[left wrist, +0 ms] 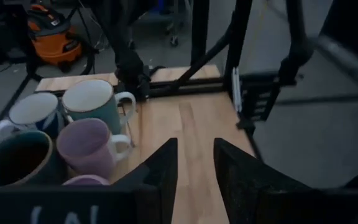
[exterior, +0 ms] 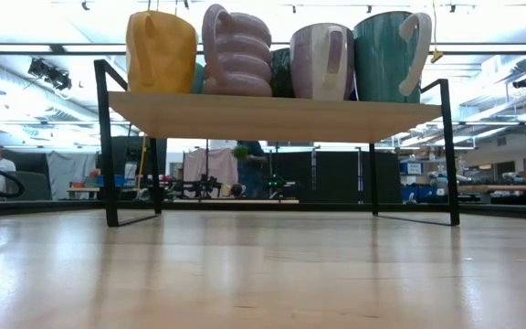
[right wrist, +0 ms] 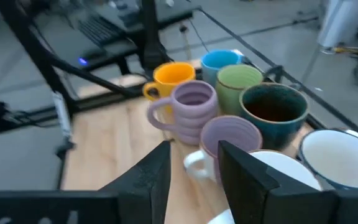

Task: Place coffee mugs
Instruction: Return to Home Position

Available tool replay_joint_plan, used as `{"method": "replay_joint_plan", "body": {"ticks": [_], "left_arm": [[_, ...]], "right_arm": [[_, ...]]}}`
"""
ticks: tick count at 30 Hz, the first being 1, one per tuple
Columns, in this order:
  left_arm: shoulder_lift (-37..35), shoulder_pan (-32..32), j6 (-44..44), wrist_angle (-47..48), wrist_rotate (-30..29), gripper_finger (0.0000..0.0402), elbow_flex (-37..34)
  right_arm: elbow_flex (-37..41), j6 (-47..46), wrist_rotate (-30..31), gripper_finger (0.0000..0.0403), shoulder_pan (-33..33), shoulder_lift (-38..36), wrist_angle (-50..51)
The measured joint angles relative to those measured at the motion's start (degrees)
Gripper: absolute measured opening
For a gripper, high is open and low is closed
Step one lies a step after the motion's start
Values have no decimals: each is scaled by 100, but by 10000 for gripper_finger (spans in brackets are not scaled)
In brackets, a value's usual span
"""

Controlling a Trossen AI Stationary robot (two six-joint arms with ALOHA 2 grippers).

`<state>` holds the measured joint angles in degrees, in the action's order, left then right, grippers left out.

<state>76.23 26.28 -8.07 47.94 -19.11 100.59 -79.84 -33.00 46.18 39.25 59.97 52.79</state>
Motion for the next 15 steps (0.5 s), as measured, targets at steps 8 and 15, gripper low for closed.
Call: {"method": "replay_joint_plan", "body": {"ticks": [8, 15], "left_arm": [[-1308, 0, -899, -1727, -186, 102, -2381], [-2141, 0, -1104, -2960, -439, 102, -3610]], "right_arm": [[1054, 102, -35, 108, 117, -1119, -858], [1948, 291, -120, 78, 115, -1953, -1772]]}}
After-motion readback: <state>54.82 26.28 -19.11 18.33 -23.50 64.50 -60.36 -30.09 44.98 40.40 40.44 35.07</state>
